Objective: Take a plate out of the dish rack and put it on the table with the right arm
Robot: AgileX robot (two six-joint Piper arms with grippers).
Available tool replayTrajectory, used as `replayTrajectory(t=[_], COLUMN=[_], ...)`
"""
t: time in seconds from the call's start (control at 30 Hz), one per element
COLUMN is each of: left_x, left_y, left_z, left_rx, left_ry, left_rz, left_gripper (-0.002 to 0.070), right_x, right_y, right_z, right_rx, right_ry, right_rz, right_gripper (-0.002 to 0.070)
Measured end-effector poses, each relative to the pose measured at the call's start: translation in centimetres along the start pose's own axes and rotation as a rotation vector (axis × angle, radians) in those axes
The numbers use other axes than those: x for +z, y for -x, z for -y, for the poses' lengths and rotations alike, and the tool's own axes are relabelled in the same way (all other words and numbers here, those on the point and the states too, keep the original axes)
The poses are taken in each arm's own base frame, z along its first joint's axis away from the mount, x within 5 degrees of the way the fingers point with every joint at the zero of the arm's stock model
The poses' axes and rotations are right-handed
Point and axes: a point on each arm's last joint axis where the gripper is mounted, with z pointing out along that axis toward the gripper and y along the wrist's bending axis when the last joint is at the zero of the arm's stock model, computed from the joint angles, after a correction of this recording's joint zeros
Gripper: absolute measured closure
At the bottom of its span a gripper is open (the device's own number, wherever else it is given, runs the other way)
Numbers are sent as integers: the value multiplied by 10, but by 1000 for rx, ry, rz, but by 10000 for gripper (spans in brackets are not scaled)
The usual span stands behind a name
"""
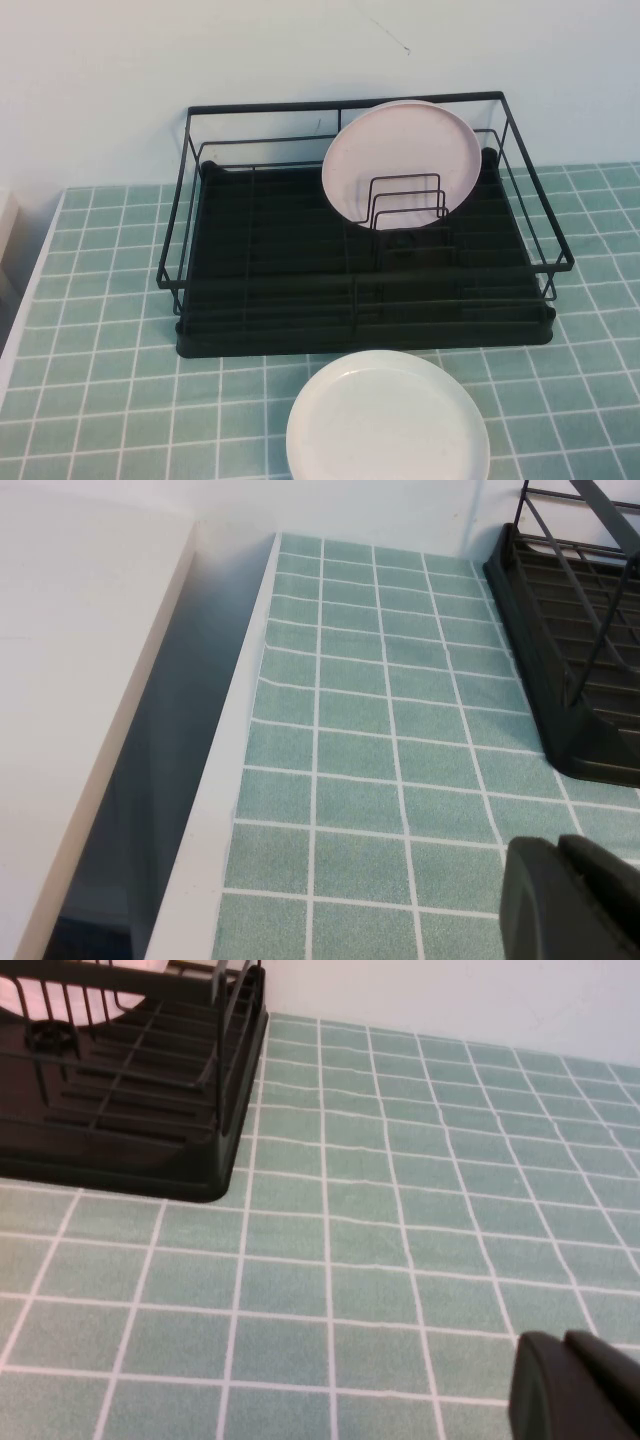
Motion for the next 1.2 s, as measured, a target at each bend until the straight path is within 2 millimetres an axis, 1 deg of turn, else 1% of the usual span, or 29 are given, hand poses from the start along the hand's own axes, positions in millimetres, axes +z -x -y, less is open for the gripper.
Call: replayTrajectory(t=[1.03, 1.13, 1.17, 1.2], left_x=[0, 0, 0, 0], left_y=[0, 0, 0, 0], left_z=[0, 0, 0, 0], left_rx=[0, 0, 0, 0], left_ry=[0, 0, 0, 0], left_rz=[0, 0, 0, 0], left_gripper=[678, 678, 678, 678], right_x=[0, 0, 0, 0], right_y=[0, 0, 1, 2], right_z=[0, -3, -5, -7], right_rx=[10, 66, 125, 222], right_ry=[4, 28, 51, 84], right_rz=[1, 3, 6, 9], right_gripper=[678, 678, 678, 678])
